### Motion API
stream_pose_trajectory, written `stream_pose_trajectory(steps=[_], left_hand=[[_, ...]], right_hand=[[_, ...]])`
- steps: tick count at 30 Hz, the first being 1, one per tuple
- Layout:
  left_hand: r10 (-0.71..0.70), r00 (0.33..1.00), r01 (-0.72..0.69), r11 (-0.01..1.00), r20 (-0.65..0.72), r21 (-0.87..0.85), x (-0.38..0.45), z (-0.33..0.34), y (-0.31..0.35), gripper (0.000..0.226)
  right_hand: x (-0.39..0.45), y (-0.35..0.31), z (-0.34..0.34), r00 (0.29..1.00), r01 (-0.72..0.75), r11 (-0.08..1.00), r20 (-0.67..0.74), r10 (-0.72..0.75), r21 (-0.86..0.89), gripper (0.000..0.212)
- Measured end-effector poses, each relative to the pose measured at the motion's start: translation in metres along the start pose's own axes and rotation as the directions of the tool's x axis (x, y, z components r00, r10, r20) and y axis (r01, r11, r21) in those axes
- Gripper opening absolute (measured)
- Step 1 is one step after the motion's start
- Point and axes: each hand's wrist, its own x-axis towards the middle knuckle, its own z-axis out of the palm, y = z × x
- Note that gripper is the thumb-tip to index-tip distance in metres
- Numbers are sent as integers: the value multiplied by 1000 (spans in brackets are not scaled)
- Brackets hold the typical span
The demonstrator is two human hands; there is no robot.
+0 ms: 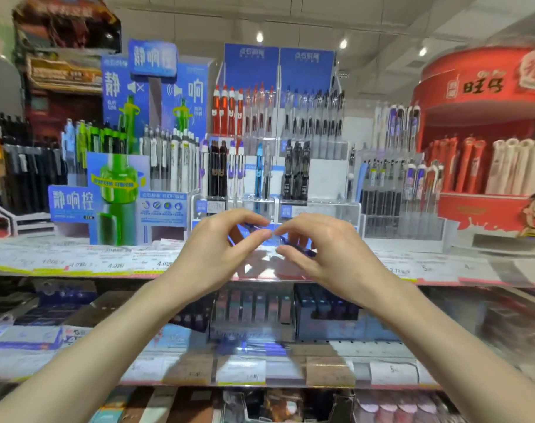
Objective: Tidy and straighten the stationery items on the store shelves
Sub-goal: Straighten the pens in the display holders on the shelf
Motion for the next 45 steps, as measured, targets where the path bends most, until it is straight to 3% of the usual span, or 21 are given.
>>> stream_pose_trajectory(steps=[3,8,11,13,20,24,29,38,45], left_hand=[[13,1000,-14,999,27,42,16,8,4,18],[205,977,-185,947,-51,264,34,22,-4,26],[339,940,-275,828,-46,489,45,30,-15,30],[345,938,-281,789,-15,546,51,37,-17,36],[285,958,-234,817,-16,528,55,48,-20,40],[270,963,-226,834,-15,504,54,48,-20,39],[260,966,-221,841,-11,494,53,48,-20,40],[258,966,-218,845,-14,487,55,47,-22,39],[266,964,-223,851,-23,475,54,48,-24,39]], right_hand=[[1,15,-9,999,-5,998,34,7,-55,20],[4,42,-26,993,-118,983,-16,117,-140,19],[17,52,-39,957,-246,969,-165,240,-12,23],[32,51,-44,913,-309,942,-237,332,129,24],[81,53,-34,805,-360,875,-366,467,324,32],[89,54,-28,786,-389,866,-376,490,316,33],[88,56,-20,797,-439,867,-343,497,236,31],[76,57,-19,814,-546,822,-127,566,160,32],[72,57,-19,798,-572,804,-117,592,163,31]])
